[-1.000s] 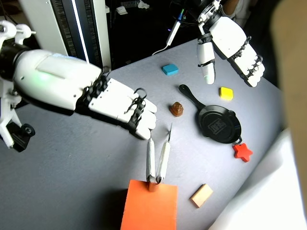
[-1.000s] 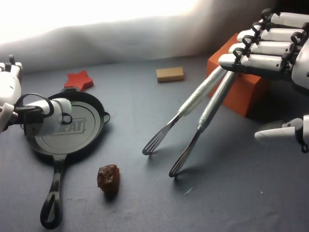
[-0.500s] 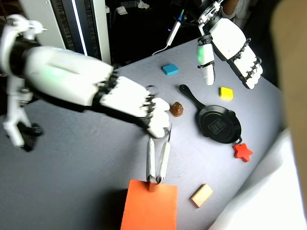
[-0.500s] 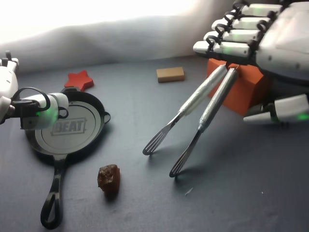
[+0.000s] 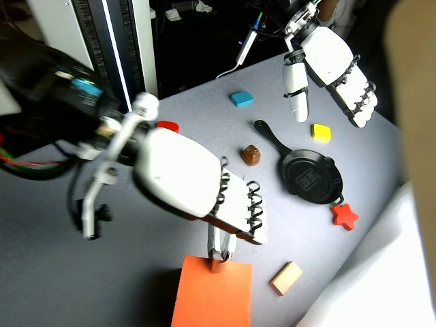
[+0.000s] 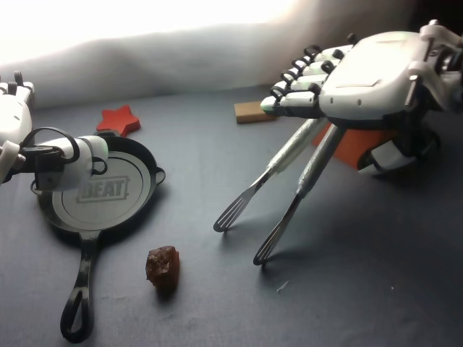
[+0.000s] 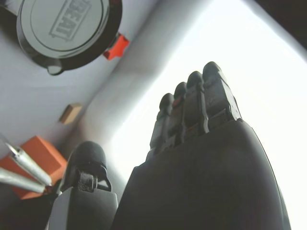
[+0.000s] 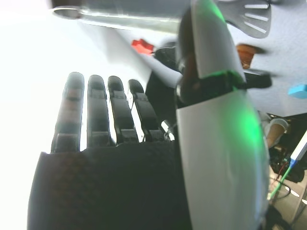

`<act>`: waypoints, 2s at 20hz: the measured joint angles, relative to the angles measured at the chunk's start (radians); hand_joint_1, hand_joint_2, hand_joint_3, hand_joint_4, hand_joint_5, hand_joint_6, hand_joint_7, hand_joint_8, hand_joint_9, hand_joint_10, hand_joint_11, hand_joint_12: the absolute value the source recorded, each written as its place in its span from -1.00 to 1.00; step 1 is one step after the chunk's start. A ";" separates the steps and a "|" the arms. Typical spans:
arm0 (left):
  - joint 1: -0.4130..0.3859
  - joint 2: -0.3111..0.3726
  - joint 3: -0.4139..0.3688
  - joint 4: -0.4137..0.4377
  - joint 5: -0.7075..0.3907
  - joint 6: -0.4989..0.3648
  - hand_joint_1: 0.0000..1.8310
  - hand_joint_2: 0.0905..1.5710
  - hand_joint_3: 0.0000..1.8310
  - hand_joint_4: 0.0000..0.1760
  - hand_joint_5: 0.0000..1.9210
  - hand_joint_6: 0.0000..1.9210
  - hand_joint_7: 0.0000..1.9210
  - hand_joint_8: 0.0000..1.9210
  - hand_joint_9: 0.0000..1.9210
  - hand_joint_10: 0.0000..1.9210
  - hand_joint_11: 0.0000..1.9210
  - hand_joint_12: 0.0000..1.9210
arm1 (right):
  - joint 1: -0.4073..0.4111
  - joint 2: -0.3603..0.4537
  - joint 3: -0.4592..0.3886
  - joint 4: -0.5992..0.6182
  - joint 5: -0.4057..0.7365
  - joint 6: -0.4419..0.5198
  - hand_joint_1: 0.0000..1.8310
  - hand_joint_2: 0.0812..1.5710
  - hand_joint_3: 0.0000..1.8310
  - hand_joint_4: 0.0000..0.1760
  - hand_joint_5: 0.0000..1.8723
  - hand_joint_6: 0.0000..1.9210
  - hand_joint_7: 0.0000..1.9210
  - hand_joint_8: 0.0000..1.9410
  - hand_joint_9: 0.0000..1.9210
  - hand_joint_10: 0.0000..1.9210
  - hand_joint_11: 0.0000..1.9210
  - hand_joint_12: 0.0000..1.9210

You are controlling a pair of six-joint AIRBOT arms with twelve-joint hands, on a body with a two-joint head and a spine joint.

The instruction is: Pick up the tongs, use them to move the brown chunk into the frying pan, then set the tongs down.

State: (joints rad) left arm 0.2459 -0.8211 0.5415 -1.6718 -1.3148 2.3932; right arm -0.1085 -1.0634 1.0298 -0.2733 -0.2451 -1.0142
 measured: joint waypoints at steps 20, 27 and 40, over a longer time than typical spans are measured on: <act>-0.001 0.000 -0.003 0.002 0.003 0.008 -1.00 0.61 -1.00 -1.00 -1.00 -1.00 -1.00 -1.00 -1.00 -1.00 -1.00 -1.00 | -0.059 -0.274 0.259 0.001 -0.104 -0.193 0.17 0.27 -1.00 -1.00 -1.00 -1.00 -1.00 -1.00 -1.00 -1.00 -1.00 -1.00; -0.001 0.000 -0.007 0.003 0.004 0.011 -0.96 0.61 -1.00 -1.00 -1.00 -1.00 -1.00 -1.00 -1.00 -1.00 -1.00 -1.00 | -0.092 -0.306 0.294 0.011 -0.074 -0.234 0.24 0.25 -1.00 -1.00 -1.00 -1.00 -1.00 -1.00 -1.00 -1.00 -1.00 -1.00; 0.002 0.000 -0.011 -0.037 0.005 0.011 -1.00 0.60 -1.00 -1.00 -1.00 -1.00 -1.00 -1.00 -1.00 -1.00 -1.00 -1.00 | -0.103 -0.310 0.336 0.007 -0.053 -0.241 0.06 0.47 -0.99 -1.00 -0.32 -0.97 -0.27 -0.98 -0.31 -0.95 -0.91 0.34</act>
State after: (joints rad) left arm 0.2474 -0.8211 0.5304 -1.7088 -1.3102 2.4046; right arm -0.2115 -1.3731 1.3655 -0.2665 -0.2977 -1.2552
